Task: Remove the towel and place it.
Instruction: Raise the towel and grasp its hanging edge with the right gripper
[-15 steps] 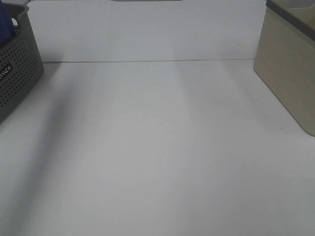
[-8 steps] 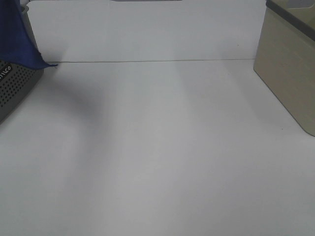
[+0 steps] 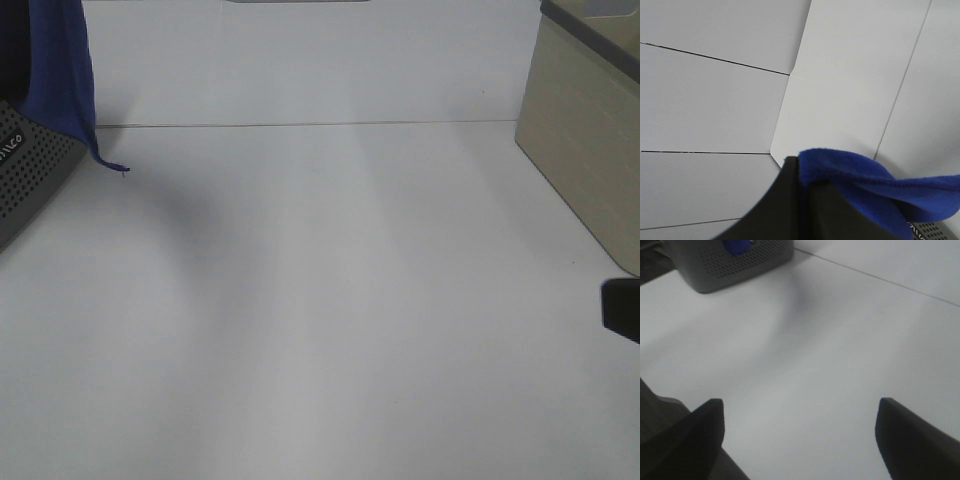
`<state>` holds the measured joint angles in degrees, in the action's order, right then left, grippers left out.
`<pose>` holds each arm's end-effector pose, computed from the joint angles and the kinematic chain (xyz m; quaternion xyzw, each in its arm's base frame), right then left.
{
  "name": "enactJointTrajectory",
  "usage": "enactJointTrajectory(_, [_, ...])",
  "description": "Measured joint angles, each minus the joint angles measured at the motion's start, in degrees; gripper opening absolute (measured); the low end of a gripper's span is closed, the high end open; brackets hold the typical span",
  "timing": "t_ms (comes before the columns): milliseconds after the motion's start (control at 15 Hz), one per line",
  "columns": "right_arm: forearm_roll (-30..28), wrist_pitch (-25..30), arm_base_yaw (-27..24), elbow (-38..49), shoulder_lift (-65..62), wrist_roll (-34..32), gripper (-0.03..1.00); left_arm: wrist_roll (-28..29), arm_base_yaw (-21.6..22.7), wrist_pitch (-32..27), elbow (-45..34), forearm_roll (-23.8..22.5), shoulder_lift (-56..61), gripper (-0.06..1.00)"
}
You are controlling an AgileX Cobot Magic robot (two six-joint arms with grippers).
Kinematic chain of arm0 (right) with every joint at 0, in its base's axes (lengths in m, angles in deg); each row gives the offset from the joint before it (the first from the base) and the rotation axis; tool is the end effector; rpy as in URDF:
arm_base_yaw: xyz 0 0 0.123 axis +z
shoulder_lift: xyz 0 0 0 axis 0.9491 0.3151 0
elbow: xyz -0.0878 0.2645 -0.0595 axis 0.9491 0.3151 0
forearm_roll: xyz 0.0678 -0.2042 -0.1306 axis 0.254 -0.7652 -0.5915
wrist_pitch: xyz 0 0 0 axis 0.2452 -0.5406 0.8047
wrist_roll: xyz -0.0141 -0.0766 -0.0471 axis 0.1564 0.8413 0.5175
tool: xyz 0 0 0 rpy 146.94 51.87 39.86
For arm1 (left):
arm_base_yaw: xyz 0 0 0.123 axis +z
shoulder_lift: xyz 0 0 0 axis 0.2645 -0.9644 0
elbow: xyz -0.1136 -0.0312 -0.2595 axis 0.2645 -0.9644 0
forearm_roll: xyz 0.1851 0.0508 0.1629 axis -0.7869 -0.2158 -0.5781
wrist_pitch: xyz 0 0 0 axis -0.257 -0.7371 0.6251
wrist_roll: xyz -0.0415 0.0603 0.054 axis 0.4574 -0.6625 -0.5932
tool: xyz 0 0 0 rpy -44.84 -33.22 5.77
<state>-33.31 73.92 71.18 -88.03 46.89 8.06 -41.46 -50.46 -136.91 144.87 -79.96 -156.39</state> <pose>0.0769 0.0548 0.2926 -0.2564 0.7961 0.2160 0.5038 0.2658 -0.1419 0.4922 0.5190 0.6586 0.2676 0.4747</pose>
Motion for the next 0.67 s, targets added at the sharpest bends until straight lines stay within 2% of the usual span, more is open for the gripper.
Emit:
enactJointTrajectory(200, [20.05,-0.57,0.0,0.0,12.78,21.03,0.8,0.23,0.0,0.0,0.0,3.9,0.0,0.0])
enactJointTrajectory(267, [23.09,-0.4,0.0,-0.23,15.07,23.84,0.8,0.23,0.0,0.0,0.0,4.93,0.0,0.0])
enactJointTrajectory(333, [27.9,0.57,0.0,-0.69,19.19,29.56,0.8,0.23,0.0,0.06,0.0,6.88,-0.06,0.0])
enactJointTrajectory(400, [33.46,4.53,0.0,-3.44,28.36,37.47,0.8,0.69,0.0,1.15,0.0,9.68,-0.92,0.0])
enactJointTrajectory(600, [36.1,7.45,0.4,-8.82,40.05,39.36,0.8,1.55,0.0,3.21,0.0,12.15,-3.04,0.0])
enactJointTrajectory(667, [36.5,7.22,2.41,-11.17,44.23,39.42,0.8,1.66,0.0,3.78,0.0,12.78,-3.84,0.0])
